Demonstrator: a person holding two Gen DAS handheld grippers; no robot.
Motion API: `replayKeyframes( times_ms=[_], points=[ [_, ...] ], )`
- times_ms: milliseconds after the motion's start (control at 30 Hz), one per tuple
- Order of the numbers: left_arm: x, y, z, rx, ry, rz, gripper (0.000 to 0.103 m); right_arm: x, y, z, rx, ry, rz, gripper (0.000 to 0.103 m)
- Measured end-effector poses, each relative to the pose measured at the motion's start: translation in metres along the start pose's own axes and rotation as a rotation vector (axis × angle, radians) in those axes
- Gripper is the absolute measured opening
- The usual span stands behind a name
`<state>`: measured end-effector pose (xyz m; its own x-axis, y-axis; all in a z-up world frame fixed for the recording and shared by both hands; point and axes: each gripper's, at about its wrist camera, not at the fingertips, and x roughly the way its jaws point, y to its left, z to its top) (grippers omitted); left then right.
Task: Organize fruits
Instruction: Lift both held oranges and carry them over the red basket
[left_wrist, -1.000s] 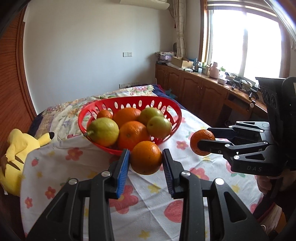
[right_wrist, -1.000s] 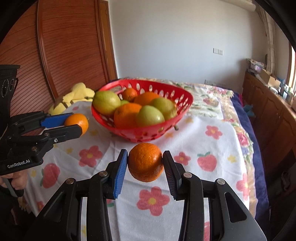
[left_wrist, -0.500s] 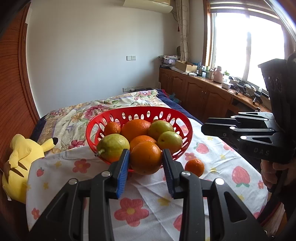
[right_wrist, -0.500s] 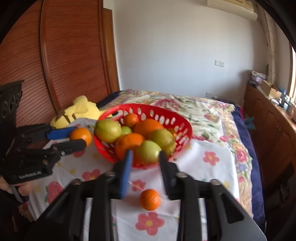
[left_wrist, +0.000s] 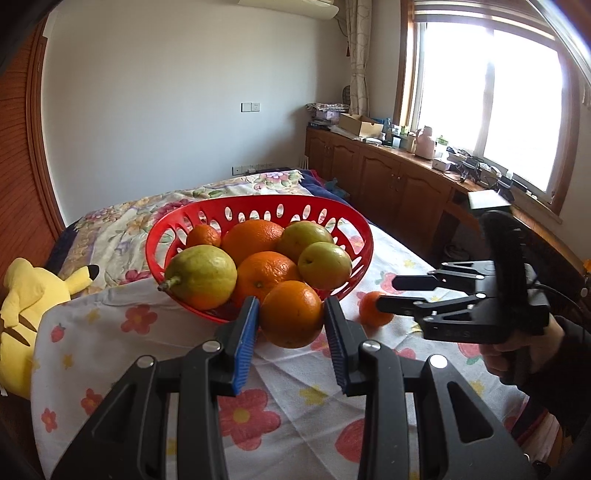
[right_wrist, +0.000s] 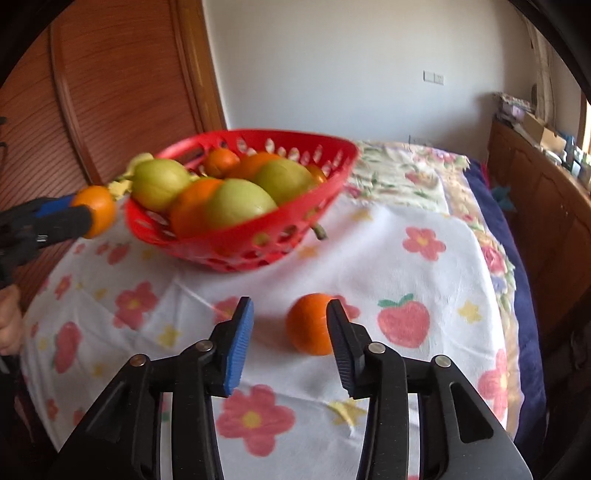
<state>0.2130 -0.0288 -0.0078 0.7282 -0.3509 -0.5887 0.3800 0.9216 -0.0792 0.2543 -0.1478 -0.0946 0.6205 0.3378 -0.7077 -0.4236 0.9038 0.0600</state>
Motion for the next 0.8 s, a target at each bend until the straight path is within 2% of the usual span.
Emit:
replayKeyframes(
  times_ms=[167,467,633,800],
  points=[
    [0.002,0.002,0.005,0.003,-0.004,-0.005,0.034,0.021,-0.007,0.003,-0.017,0.043,-0.021,0.049],
    [0.010,0.011,0.019,0.003,-0.024,0.005,0.034,0.029,-0.006,-0.004,0.010,0.079,0.086,0.051],
    [0.017,0.017,0.020,-0.008,-0.021,0.008,0.034,0.032,0.005,-0.010,-0.008,0.107,0.133,0.042],
    [0.024,0.020,0.020,-0.014,-0.013,0.015,0.034,0.025,0.013,-0.011,-0.045,0.090,0.084,0.039]
  ],
)
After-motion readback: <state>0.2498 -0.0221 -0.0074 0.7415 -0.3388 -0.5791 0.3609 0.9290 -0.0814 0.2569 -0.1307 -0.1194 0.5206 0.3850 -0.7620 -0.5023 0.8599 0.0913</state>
